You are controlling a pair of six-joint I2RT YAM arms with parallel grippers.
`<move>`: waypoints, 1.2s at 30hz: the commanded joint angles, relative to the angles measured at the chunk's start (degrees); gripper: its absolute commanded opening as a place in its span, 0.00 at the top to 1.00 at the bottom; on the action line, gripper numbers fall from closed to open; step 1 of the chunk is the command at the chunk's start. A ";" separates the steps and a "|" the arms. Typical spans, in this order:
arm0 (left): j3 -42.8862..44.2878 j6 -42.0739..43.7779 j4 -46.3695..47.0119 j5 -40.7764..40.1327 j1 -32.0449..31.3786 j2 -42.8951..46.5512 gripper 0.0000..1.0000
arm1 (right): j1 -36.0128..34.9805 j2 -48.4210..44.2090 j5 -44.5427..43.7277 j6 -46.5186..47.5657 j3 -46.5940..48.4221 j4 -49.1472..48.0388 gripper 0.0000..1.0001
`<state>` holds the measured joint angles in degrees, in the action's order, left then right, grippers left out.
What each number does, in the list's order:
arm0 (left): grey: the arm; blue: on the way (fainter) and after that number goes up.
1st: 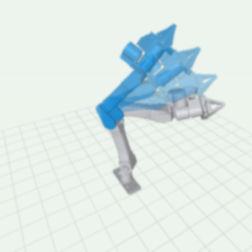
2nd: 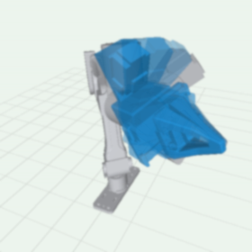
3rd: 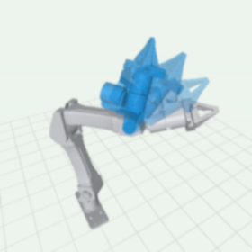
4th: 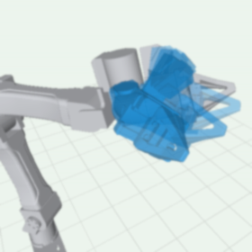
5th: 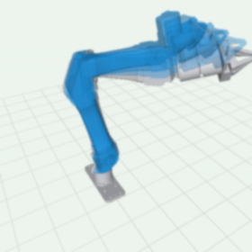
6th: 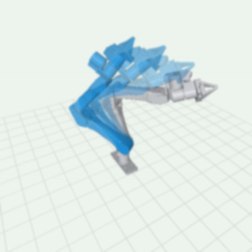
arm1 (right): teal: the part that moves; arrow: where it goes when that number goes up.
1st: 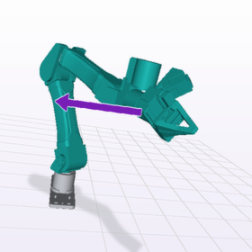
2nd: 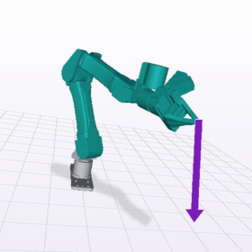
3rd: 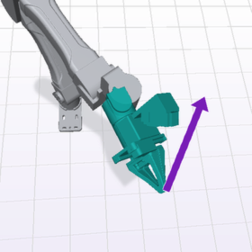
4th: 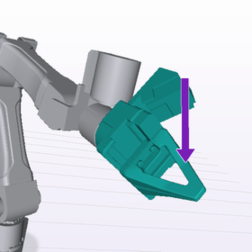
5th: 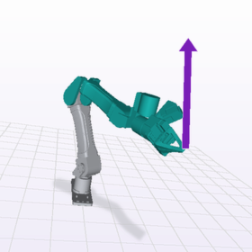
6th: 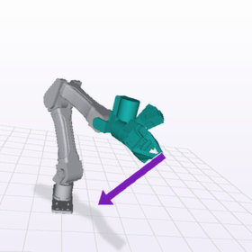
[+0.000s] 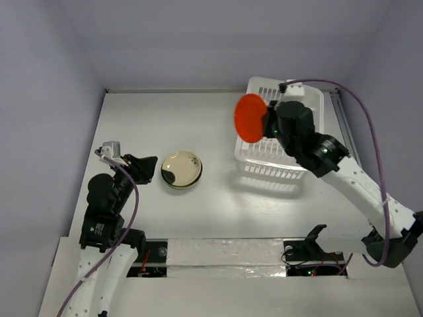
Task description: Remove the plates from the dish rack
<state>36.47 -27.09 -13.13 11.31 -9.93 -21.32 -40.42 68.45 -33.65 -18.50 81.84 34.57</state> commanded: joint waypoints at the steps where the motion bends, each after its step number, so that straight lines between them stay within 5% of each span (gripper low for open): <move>1: 1.33 0.29 2.23 -0.94 0.62 -0.39 0.86 | -5.09 5.98 15.26 -5.92 -1.86 -17.75 1.00; 5: 1.41 0.20 2.05 -1.64 1.14 -0.47 0.86 | -9.49 16.96 27.30 -10.58 0.94 -26.82 1.00; 13: 1.50 0.11 2.05 -1.82 2.19 -0.65 0.86 | -12.13 36.12 32.86 -14.89 9.30 -29.64 1.00; 29: 1.24 0.11 2.40 -0.94 2.73 -1.27 0.86 | -12.13 41.51 34.00 -23.68 -1.94 -37.81 0.99; 36: 1.15 0.11 2.58 -0.85 2.73 -1.44 0.86 | -12.13 40.28 30.14 -25.62 -5.64 -38.52 0.85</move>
<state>36.47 -27.11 -13.10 9.87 -7.49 -22.31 -52.58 110.34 -0.71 -42.50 76.99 -0.05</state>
